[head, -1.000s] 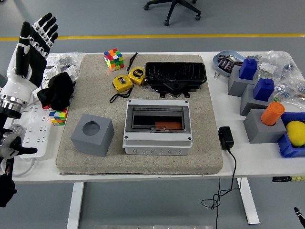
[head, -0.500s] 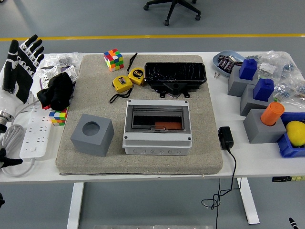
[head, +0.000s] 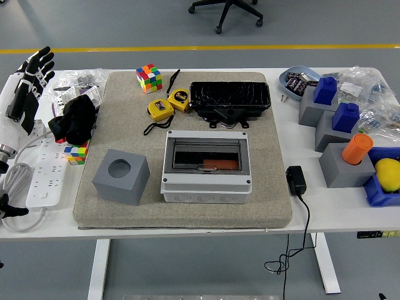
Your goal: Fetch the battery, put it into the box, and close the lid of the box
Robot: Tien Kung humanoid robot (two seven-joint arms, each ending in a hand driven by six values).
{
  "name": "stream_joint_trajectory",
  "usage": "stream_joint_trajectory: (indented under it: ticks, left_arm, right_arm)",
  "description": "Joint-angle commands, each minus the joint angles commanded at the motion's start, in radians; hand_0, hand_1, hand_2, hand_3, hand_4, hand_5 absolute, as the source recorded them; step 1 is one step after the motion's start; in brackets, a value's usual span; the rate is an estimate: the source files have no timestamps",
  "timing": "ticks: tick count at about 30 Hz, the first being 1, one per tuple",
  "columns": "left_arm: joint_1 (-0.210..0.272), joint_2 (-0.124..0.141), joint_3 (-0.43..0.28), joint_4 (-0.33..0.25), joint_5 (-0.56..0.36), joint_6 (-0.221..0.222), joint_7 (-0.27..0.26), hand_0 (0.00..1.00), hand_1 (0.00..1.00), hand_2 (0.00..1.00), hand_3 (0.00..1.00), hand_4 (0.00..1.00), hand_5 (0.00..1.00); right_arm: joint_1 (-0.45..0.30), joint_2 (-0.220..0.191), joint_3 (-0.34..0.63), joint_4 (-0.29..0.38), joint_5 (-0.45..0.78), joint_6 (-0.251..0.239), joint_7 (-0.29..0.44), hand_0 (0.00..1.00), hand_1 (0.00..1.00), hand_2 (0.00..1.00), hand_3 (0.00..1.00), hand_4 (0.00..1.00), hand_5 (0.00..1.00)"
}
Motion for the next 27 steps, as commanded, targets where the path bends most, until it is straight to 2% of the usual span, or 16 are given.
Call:
stream_joint_trajectory:
  ticks: [6,27]
  left_arm:
    - [-0.004,0.000,0.003,-0.013,0.015,0.020,0.007,0.945,0.960,0.916,0.883,0.998,0.814]
    - [0.000,-0.008,0.000,-0.026,0.022,0.034,0.011,0.931,0.943,0.897,0.880,0.998,0.849]
  right_arm:
    - [0.008,0.005,0.005,0.003,0.001,0.005,-0.007,0.971,0.931,0.872,0.907,0.998,0.998]
    - [0.013,0.012,0.046,0.004,-0.022,-0.002,-0.011,0.970,0.931,0.875,0.903,0.998,0.998]
